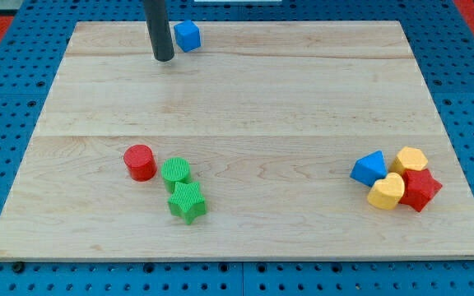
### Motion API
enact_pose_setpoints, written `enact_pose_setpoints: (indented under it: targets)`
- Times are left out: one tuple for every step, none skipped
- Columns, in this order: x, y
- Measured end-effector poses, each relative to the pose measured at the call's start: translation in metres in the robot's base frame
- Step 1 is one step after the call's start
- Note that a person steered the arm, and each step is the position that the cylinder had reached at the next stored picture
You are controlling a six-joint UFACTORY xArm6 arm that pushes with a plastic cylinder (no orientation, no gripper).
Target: Move the blue cube towards the right
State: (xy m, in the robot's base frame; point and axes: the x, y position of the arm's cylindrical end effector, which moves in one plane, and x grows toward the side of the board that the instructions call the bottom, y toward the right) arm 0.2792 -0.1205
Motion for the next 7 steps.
enact_pose_setpoints:
  targets:
    - [0.0, 0.0]
    - [0.0, -0.003]
    - [-0.011, -0.006]
    - [-0.041, -0.012]
    - [-0.054, -0.021]
    - [-0.058, -0.034]
    - [-0.084, -0.034]
